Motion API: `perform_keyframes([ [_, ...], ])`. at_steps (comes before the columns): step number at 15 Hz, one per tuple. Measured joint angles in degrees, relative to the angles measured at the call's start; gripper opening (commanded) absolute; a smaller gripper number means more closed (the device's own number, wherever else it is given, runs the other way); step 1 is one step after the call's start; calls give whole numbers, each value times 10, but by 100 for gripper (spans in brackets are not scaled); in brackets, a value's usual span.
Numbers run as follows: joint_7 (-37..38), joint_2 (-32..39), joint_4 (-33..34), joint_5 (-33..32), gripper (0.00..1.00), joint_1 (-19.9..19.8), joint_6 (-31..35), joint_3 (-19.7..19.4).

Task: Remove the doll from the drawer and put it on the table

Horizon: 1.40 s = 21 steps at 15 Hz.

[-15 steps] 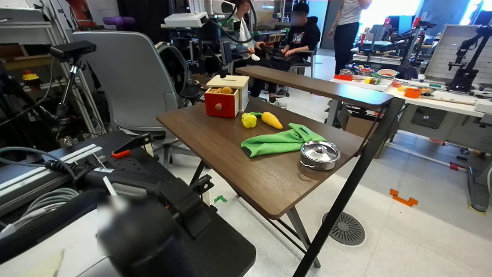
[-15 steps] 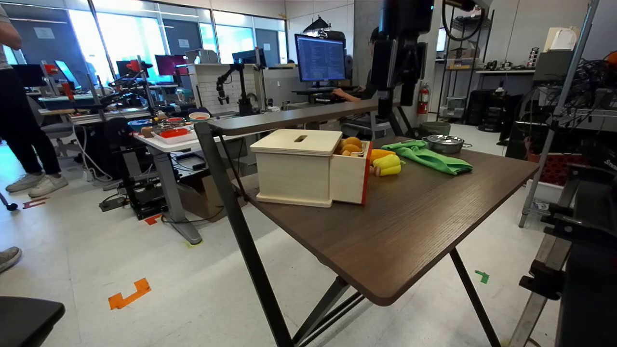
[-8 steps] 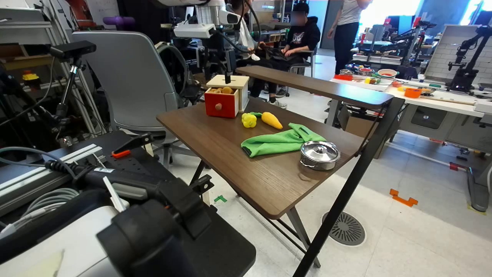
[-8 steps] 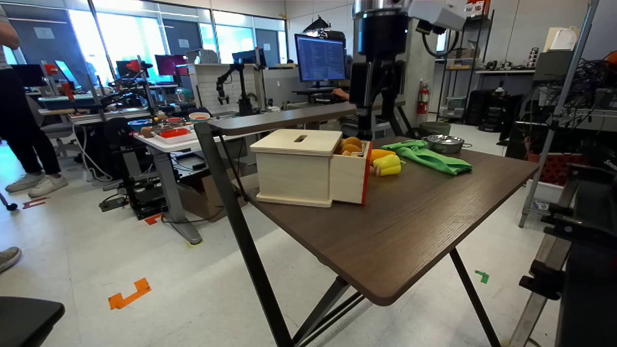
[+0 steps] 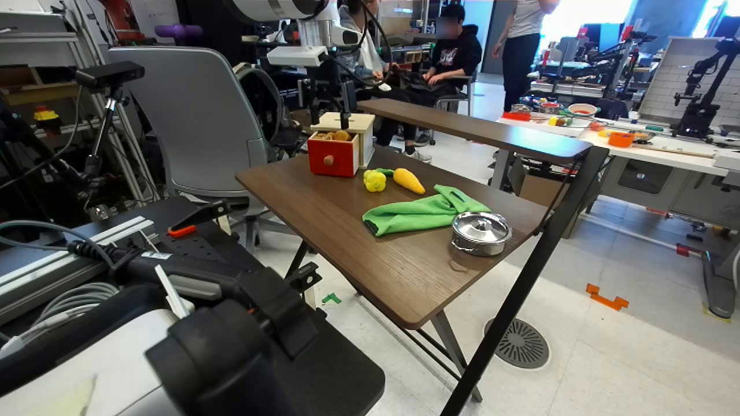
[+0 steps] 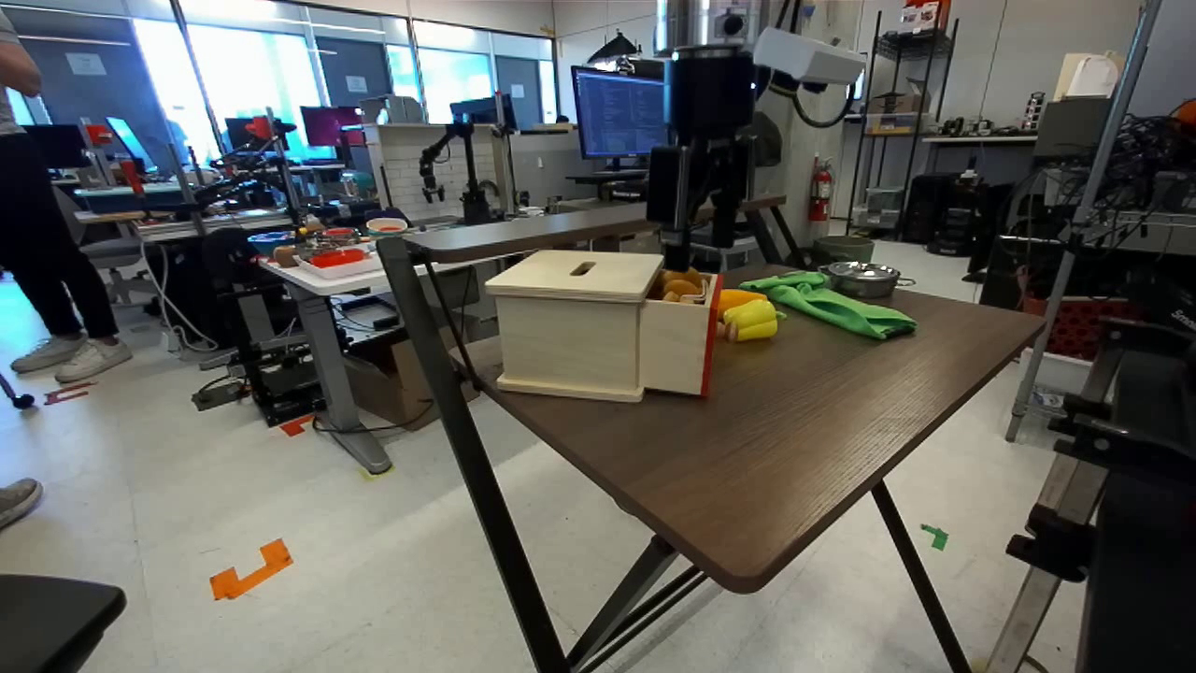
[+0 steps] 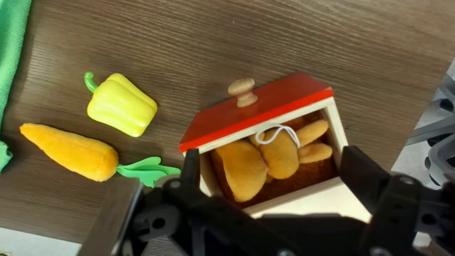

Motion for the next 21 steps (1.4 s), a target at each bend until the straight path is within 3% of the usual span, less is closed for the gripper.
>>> perform_keyframes([
  [1,0,6,7,0,75,1,0,-2],
  [2,0,12,14,0,74,1,0,-3],
  [5,-2,29,33,0,49,1,-1,-6],
  [12,-7,49,58,0,0,2,-4,-7],
  [21,-9,49,63,0,1,2,-15,-15],
])
